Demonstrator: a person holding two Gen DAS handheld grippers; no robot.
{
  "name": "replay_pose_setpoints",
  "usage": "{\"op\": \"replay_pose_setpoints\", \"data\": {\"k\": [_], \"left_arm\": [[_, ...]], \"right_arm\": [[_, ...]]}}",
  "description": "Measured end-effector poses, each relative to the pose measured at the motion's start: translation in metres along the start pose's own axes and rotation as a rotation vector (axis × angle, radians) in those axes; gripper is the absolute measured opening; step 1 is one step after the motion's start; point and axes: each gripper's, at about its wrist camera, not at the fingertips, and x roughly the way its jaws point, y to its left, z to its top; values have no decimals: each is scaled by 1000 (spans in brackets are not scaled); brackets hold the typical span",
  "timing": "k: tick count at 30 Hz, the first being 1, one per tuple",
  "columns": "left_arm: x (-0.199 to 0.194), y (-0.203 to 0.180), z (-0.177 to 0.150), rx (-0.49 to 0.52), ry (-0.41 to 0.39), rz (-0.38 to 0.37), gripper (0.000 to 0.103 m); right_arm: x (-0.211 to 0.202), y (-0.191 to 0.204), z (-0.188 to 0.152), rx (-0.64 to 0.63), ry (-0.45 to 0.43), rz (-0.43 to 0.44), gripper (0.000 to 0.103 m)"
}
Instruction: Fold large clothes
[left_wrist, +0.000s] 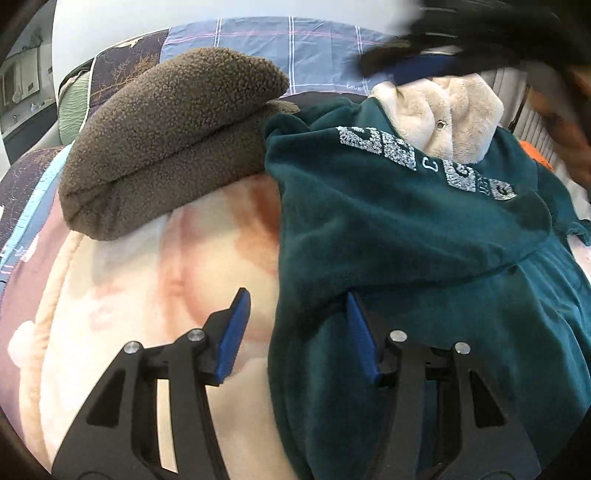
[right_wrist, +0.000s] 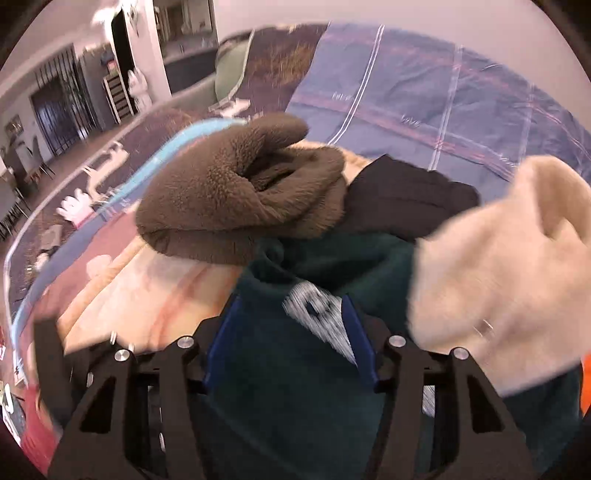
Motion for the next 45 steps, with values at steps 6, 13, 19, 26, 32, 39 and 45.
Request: {"op": "replay_pose_setpoints", "data": {"k": [6,13,19,26,32,39,45], "left_arm": [[-4,2,-1,-4,-30,-70,33],[-15,1,-5,-12,-46,-13,22],[-9,-5,-11,24,7,46,20],[-5,-8,-10,45,15,53,23],[-3,-3,-12,16,23,35,25],[3,4,-12,-7,39,9,29],[4,14,-11,-39,41,-28,30]], "right_arm": [[62,28,15,-70,147,-68,56],[50,25,40,35,-75,52,0],[70,18,31,9,-32,17,0],[52,29,17,-83,9,-36,66],[88,37,14,0,-9,-43,8],[83,57,6,-147,-100,-100,21],[-34,17,-62,-60,-264,-134,54]]}}
